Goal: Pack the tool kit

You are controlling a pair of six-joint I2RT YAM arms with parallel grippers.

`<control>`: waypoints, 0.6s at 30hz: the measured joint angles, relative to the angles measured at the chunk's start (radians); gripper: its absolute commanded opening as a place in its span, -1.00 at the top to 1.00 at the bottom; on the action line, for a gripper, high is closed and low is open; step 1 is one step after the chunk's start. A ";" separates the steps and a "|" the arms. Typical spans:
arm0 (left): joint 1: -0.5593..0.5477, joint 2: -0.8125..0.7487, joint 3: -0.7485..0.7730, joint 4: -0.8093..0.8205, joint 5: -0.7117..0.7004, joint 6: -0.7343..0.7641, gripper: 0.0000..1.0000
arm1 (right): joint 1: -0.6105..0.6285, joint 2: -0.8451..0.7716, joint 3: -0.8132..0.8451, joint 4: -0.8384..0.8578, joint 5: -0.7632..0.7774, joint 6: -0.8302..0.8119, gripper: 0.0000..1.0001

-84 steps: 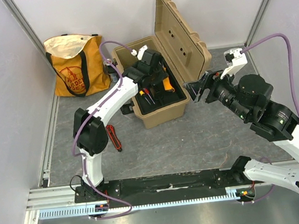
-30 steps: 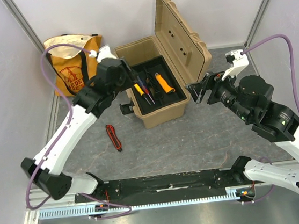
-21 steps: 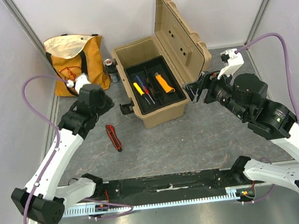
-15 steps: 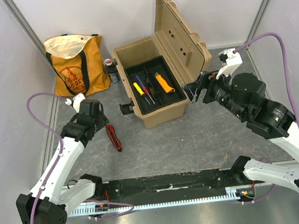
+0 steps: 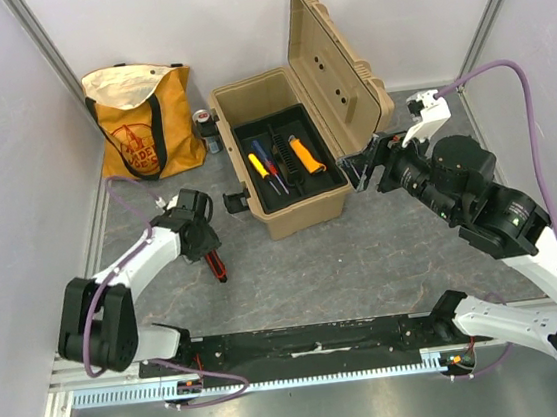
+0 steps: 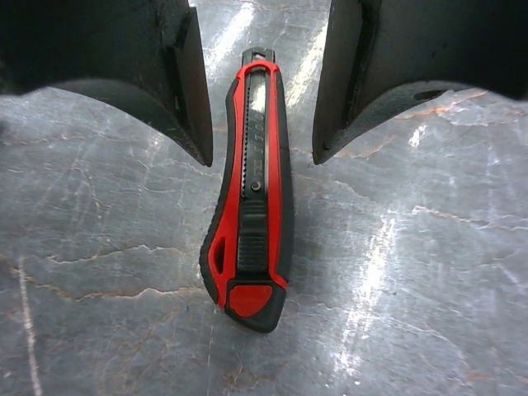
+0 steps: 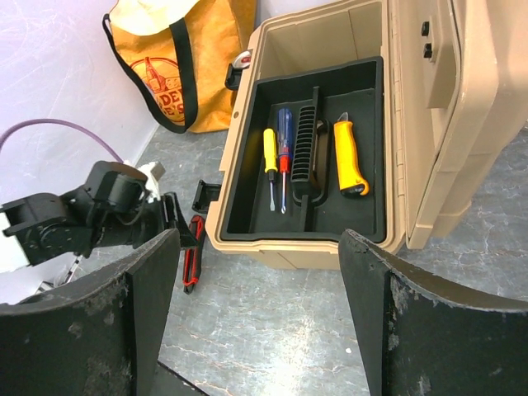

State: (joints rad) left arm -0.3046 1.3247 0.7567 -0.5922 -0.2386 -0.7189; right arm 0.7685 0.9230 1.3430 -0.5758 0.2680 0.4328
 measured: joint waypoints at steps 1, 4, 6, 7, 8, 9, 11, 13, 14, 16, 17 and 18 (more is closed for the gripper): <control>0.000 0.026 -0.001 0.009 0.010 0.001 -0.13 | 0.000 -0.001 0.000 0.000 0.000 0.000 -0.69; 0.000 0.075 -0.009 0.035 0.029 0.002 -0.08 | 0.000 -0.009 0.000 0.000 0.000 -0.005 -0.69; 0.000 0.094 -0.014 0.050 0.037 0.002 -0.03 | 0.000 -0.017 0.000 0.000 0.000 -0.007 -0.69; 0.000 0.101 -0.017 0.055 0.040 0.002 0.02 | 0.000 -0.021 0.000 0.000 0.000 -0.007 -0.69; 0.000 0.106 -0.018 0.060 0.040 0.002 0.07 | 0.000 -0.024 0.000 0.000 0.000 -0.007 -0.69; 0.000 0.111 -0.019 0.063 0.039 0.003 0.13 | 0.000 -0.027 0.000 0.000 0.000 -0.007 -0.69; 0.001 0.111 -0.019 0.070 0.040 0.003 0.32 | 0.000 -0.032 0.000 0.000 0.000 -0.007 -0.69; 0.001 0.112 -0.019 0.072 0.039 0.003 0.53 | 0.000 -0.037 0.001 -0.001 0.000 -0.007 -0.69; 0.000 0.112 -0.019 0.073 0.040 0.003 0.64 | 0.000 -0.039 0.001 -0.001 0.000 -0.007 -0.69; 0.000 0.110 -0.019 0.074 0.039 0.006 0.77 | 0.000 -0.041 0.003 -0.001 0.000 -0.007 -0.69; 0.000 0.108 -0.019 0.073 0.039 0.006 0.83 | 0.000 -0.042 0.005 -0.001 0.000 -0.007 -0.69; 0.000 0.104 -0.019 0.067 0.038 0.006 0.85 | 0.000 -0.043 0.006 -0.001 0.000 -0.007 -0.68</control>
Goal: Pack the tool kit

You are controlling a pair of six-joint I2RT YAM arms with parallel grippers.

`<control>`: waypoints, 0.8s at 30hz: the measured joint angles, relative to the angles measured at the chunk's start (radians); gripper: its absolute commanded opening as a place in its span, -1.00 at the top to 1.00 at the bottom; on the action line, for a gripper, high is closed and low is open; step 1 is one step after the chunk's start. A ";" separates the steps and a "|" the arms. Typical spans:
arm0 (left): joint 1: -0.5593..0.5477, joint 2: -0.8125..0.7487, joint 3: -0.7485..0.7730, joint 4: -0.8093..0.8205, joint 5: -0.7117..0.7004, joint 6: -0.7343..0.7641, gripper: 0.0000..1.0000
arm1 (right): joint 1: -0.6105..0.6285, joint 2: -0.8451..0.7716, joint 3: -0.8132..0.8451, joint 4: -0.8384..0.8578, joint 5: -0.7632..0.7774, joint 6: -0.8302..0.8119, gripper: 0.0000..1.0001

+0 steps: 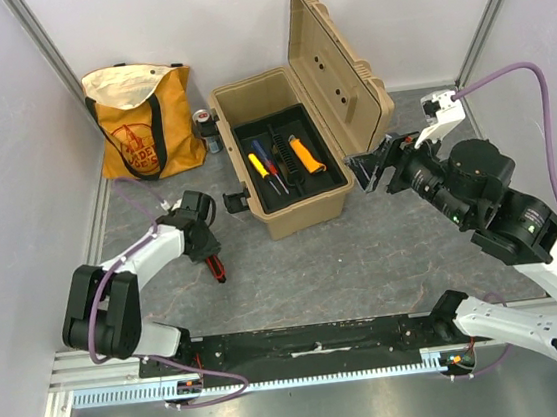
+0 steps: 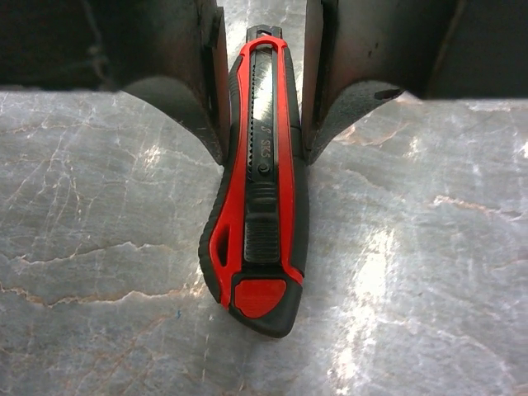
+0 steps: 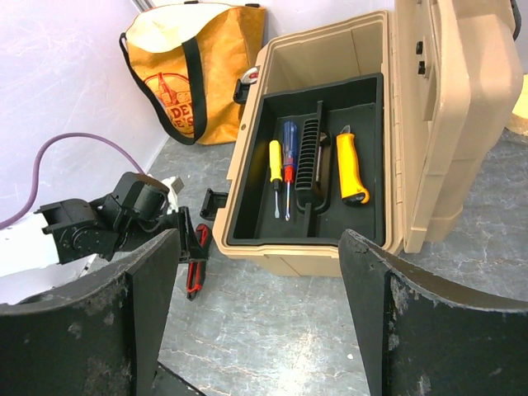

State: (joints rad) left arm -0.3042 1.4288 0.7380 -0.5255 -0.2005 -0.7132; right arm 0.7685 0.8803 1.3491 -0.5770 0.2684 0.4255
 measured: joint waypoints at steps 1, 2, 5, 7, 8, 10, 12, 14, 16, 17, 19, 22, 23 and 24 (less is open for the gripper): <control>0.000 -0.009 0.000 -0.011 -0.002 0.000 0.88 | 0.000 -0.002 0.001 0.000 0.000 0.000 -0.69; 0.000 -0.023 0.001 -0.026 -0.005 0.000 0.89 | 0.000 -0.003 0.002 0.000 0.000 0.000 -0.69; 0.000 -0.096 0.019 -0.084 -0.013 0.000 0.91 | 0.000 -0.006 0.002 0.000 0.000 0.000 -0.69; 0.000 -0.169 0.060 -0.129 -0.019 0.000 0.91 | 0.000 -0.010 0.002 0.000 0.000 0.000 -0.69; 0.000 -0.208 0.088 -0.144 -0.025 0.000 0.91 | 0.000 -0.012 0.002 0.000 0.000 0.000 -0.69; 0.000 -0.275 0.160 -0.171 -0.026 0.002 0.91 | 0.000 -0.017 0.002 0.000 0.000 0.000 -0.69; 0.000 -0.315 0.253 -0.192 -0.024 0.008 0.91 | 0.000 -0.022 0.002 0.000 0.000 0.000 -0.69; -0.001 -0.326 0.379 -0.207 -0.001 0.017 0.92 | 0.000 -0.027 0.002 0.000 0.000 0.000 -0.69; -0.009 -0.318 0.501 -0.205 0.029 0.024 0.92 | 0.000 -0.032 0.002 0.000 0.000 0.000 -0.69; -0.017 -0.312 0.544 -0.203 0.040 0.024 0.92 | 0.000 -0.034 0.002 0.000 0.000 0.000 -0.69; -0.055 -0.285 0.648 -0.193 0.074 0.024 0.92 | 0.000 -0.037 0.002 0.000 0.000 0.000 -0.70; -0.112 -0.235 0.727 -0.161 0.111 0.023 0.92 | 0.000 -0.037 0.002 0.000 0.001 0.000 -0.69; -0.129 -0.215 0.744 -0.147 0.125 0.023 0.92 | 0.000 -0.037 0.003 0.000 0.001 0.000 -0.69; -0.142 -0.198 0.755 -0.138 0.134 0.022 0.92 | 0.000 -0.035 0.004 -0.002 0.002 0.000 -0.69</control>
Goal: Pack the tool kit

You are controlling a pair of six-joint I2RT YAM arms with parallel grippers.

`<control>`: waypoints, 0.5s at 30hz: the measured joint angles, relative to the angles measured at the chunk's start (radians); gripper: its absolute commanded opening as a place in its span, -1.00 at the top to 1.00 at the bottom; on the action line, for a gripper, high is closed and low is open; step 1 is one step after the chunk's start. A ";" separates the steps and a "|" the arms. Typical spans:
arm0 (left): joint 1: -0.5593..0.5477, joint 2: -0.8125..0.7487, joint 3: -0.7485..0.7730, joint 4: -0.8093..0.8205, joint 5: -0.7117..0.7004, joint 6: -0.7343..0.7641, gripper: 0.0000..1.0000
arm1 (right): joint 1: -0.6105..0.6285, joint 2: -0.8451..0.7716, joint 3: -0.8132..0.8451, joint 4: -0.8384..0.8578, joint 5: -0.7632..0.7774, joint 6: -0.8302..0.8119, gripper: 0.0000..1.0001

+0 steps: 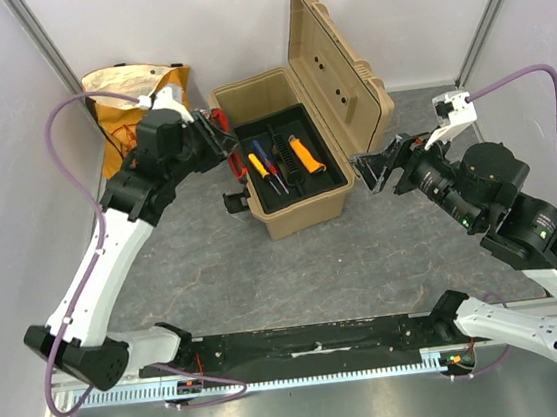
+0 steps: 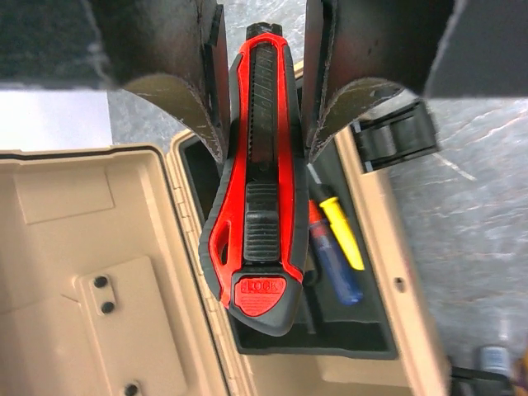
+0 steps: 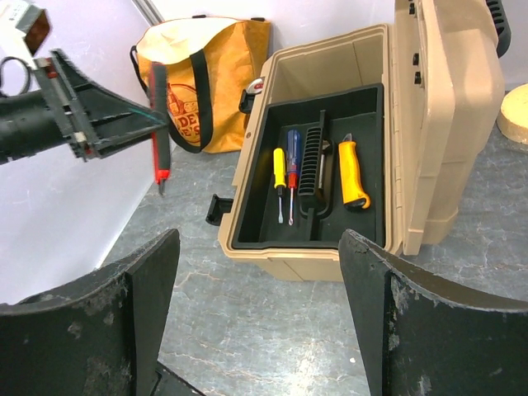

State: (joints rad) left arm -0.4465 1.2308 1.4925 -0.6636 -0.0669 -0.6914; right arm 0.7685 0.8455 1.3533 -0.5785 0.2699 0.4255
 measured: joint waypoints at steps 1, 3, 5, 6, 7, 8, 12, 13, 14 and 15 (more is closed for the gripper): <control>-0.019 0.027 0.013 0.013 0.010 -0.003 0.91 | 0.000 0.002 0.003 -0.002 0.000 0.000 -0.69; -0.051 0.079 0.042 0.023 0.021 -0.008 0.89 | 0.000 0.004 0.008 -0.002 0.000 0.000 -0.68; -0.088 0.143 0.093 0.028 0.020 -0.009 0.89 | 0.000 0.004 0.014 -0.005 0.002 0.000 -0.69; -0.108 0.178 0.124 0.030 0.019 -0.010 0.88 | 0.000 0.004 0.023 -0.008 0.002 -0.001 -0.69; -0.127 0.212 0.158 0.034 0.019 -0.011 0.89 | 0.000 0.004 0.028 -0.007 0.002 -0.002 -0.68; -0.139 0.241 0.184 0.038 0.019 -0.015 0.88 | 0.000 0.002 0.037 -0.007 0.001 -0.003 -0.69; -0.180 0.368 0.287 0.062 0.014 -0.047 0.89 | 0.000 -0.015 0.070 -0.007 0.000 -0.008 -0.69; -0.185 0.399 0.306 0.067 0.007 -0.057 0.89 | 0.000 -0.020 0.075 -0.006 0.000 -0.008 -0.69; -0.190 0.432 0.323 0.070 -0.003 -0.067 0.90 | 0.000 -0.026 0.077 -0.006 -0.001 -0.008 -0.69; -0.194 0.465 0.340 0.071 -0.015 -0.075 0.91 | 0.000 -0.035 0.078 -0.006 0.000 -0.008 -0.69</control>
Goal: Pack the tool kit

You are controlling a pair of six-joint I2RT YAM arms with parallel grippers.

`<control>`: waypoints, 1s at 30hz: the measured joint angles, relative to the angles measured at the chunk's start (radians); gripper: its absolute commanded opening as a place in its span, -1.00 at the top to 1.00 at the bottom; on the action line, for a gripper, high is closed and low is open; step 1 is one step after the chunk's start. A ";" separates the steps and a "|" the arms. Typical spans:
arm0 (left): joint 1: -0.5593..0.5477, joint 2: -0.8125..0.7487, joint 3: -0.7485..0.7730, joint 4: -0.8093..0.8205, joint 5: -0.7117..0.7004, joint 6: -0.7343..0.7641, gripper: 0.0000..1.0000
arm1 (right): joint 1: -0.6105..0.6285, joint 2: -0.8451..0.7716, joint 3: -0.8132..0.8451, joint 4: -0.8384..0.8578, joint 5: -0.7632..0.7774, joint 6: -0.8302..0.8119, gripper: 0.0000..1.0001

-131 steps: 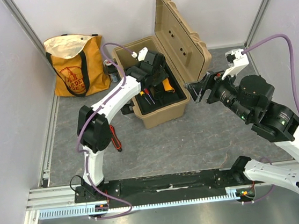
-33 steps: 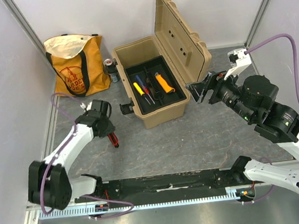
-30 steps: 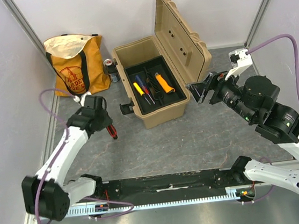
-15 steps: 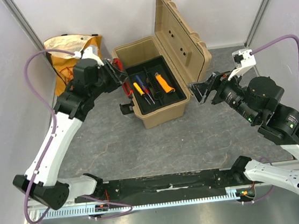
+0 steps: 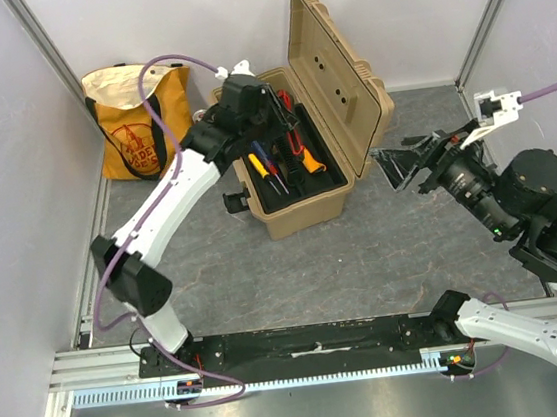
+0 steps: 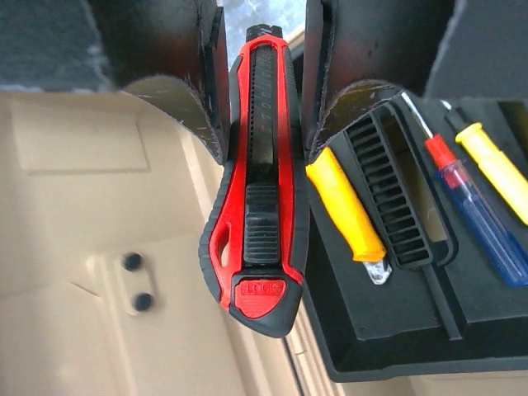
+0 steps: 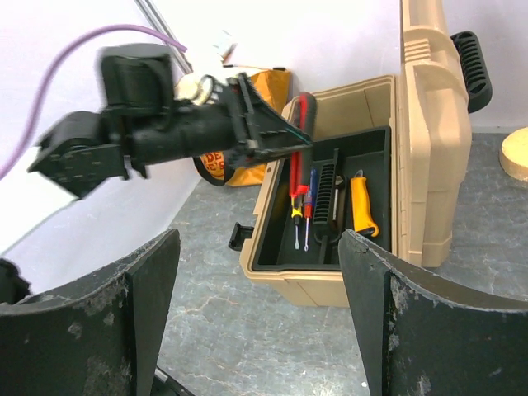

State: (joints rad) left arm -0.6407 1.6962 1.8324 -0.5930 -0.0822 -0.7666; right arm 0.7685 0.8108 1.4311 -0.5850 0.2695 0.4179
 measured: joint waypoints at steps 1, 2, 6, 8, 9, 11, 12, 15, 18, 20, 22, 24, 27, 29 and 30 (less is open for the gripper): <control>-0.004 0.029 0.013 0.001 -0.010 -0.006 0.92 | 0.000 -0.008 0.000 0.000 0.000 0.000 -0.69; -0.010 0.070 0.033 0.000 -0.027 -0.014 0.92 | 0.000 -0.016 0.000 0.000 0.000 0.000 -0.70; -0.032 0.208 0.091 -0.005 -0.074 -0.038 0.92 | 0.000 -0.037 0.000 -0.002 0.005 0.000 -0.70; -0.046 0.265 0.103 -0.008 -0.093 -0.056 0.90 | 0.000 -0.040 0.000 -0.008 0.012 -0.001 -0.70; -0.054 0.287 0.103 -0.013 -0.101 -0.064 0.85 | 0.000 -0.041 0.000 -0.012 0.017 -0.002 -0.70; -0.065 0.314 0.103 -0.031 -0.121 -0.080 0.80 | 0.000 -0.043 0.000 -0.020 0.023 -0.004 -0.70; -0.072 0.324 0.103 -0.046 -0.137 -0.090 0.78 | 0.000 -0.044 0.000 -0.023 0.025 -0.006 -0.71; -0.084 0.332 0.103 -0.075 -0.182 -0.113 0.71 | 0.000 -0.050 0.000 -0.030 0.037 -0.011 -0.71; -0.090 0.332 0.103 -0.081 -0.216 -0.131 0.59 | 0.000 -0.063 -0.003 -0.031 0.049 -0.015 -0.71; -0.091 0.332 0.100 -0.087 -0.233 -0.141 0.43 | 0.000 -0.071 -0.005 -0.031 0.054 -0.018 -0.71; -0.092 0.332 0.098 -0.091 -0.247 -0.146 0.30 | 0.000 -0.074 -0.006 -0.031 0.059 -0.018 -0.71; -0.093 0.332 0.097 -0.093 -0.259 -0.151 0.21 | 0.000 -0.075 -0.007 -0.031 0.066 -0.018 -0.71; -0.096 0.332 0.097 -0.093 -0.275 -0.153 0.14 | 0.000 -0.075 -0.011 -0.032 0.072 -0.018 -0.71; -0.097 0.332 0.097 -0.094 -0.285 -0.153 0.07 | 0.000 -0.075 -0.012 -0.032 0.076 -0.018 -0.71; -0.098 0.332 0.097 -0.094 -0.285 -0.153 0.02 | 0.000 -0.075 -0.013 -0.032 0.077 -0.018 -0.71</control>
State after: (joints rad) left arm -0.7387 2.0285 1.9293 -0.6868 -0.3676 -0.9195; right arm 0.7685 0.7357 1.4185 -0.6174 0.3470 0.3996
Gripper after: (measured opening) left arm 0.440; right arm 0.853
